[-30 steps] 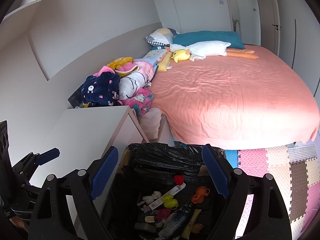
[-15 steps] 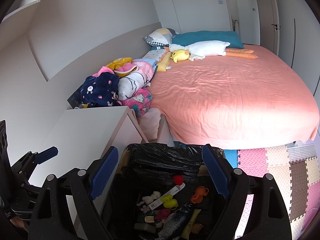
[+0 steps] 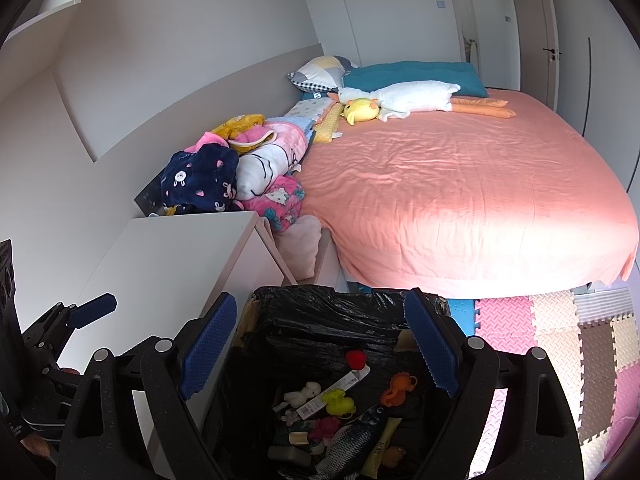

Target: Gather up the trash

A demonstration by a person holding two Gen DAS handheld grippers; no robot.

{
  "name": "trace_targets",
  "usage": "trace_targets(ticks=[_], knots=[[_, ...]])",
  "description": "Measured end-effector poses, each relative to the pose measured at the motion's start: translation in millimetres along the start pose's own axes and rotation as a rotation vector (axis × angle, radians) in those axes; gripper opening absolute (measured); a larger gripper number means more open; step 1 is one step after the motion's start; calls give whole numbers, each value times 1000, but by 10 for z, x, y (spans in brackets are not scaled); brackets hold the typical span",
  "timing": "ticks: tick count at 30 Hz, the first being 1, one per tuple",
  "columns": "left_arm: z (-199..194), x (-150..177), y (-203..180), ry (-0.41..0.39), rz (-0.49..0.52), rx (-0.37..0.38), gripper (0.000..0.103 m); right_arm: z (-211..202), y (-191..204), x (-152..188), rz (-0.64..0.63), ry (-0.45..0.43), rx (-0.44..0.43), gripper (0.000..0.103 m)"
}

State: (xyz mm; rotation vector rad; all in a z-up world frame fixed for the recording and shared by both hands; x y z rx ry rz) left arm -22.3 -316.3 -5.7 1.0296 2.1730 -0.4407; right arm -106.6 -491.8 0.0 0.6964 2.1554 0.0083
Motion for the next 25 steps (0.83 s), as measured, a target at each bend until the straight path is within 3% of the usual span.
trace_targets(ticks=[16, 25], knots=[[30, 14, -89, -4, 43, 5, 97, -4, -28, 8, 0, 1, 1, 86], [76, 2, -59, 30, 9, 19, 97, -3, -28, 6, 1, 2, 0, 86]])
Point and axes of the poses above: each gripper's, at about its wrist camera, not at the fingertips, and z roughly the way its jaws point, y to its left, x to its underside, the point moved 3 cm from there along z, roughly the way its jaws point, and after that the axes turned 2 degrees about -y, right-handed, at the moved point
